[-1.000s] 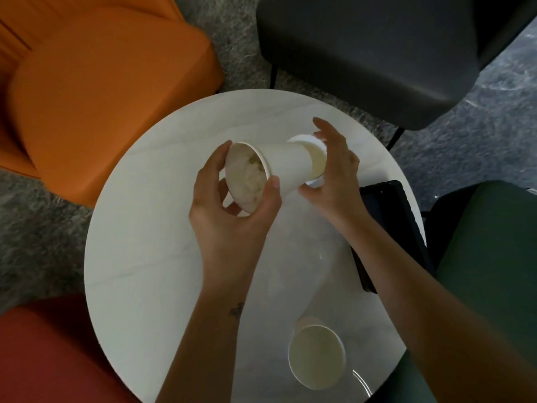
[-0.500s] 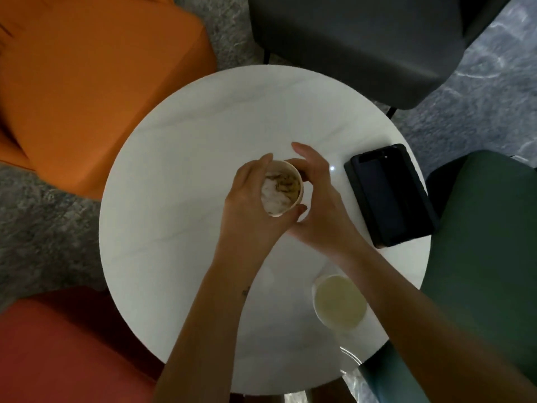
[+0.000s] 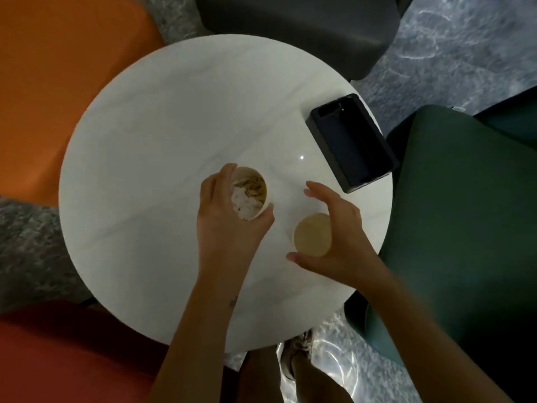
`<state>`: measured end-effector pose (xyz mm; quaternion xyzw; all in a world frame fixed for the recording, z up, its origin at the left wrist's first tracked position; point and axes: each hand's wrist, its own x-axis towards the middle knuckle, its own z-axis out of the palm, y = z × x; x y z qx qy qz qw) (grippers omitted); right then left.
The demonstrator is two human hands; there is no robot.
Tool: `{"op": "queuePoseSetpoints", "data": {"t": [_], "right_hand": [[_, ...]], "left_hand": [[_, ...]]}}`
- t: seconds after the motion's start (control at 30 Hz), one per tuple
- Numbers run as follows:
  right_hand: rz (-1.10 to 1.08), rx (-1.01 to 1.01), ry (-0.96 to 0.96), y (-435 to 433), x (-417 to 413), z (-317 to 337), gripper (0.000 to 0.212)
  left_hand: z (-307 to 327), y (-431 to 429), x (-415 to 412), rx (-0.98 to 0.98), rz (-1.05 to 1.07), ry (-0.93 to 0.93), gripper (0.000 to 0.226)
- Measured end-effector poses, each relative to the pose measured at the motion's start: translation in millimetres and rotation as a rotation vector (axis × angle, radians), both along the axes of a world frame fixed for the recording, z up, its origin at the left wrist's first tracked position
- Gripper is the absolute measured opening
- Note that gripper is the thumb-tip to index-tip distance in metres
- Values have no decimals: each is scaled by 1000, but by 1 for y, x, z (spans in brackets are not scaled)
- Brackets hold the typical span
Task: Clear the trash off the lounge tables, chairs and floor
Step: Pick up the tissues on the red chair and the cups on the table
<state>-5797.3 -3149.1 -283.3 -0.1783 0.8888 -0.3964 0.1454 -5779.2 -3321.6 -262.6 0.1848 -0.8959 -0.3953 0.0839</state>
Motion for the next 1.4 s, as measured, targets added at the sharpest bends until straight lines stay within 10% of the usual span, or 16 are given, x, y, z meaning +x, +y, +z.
{"op": "queuePoseSetpoints", "data": {"t": [0.73, 1.1, 1.4], "right_hand": [[-399, -444, -93, -13, -1, 3, 83], [-213, -334, -245, -15, -25, -32, 80], [-443, -328, 170, 61, -36, -8, 39]], "left_hand": [[5, 49, -12, 1, -496, -40, 79], [-26, 44, -27, -110, -334, -140, 90], [26, 100, -49, -365, -383, 196, 63]]}}
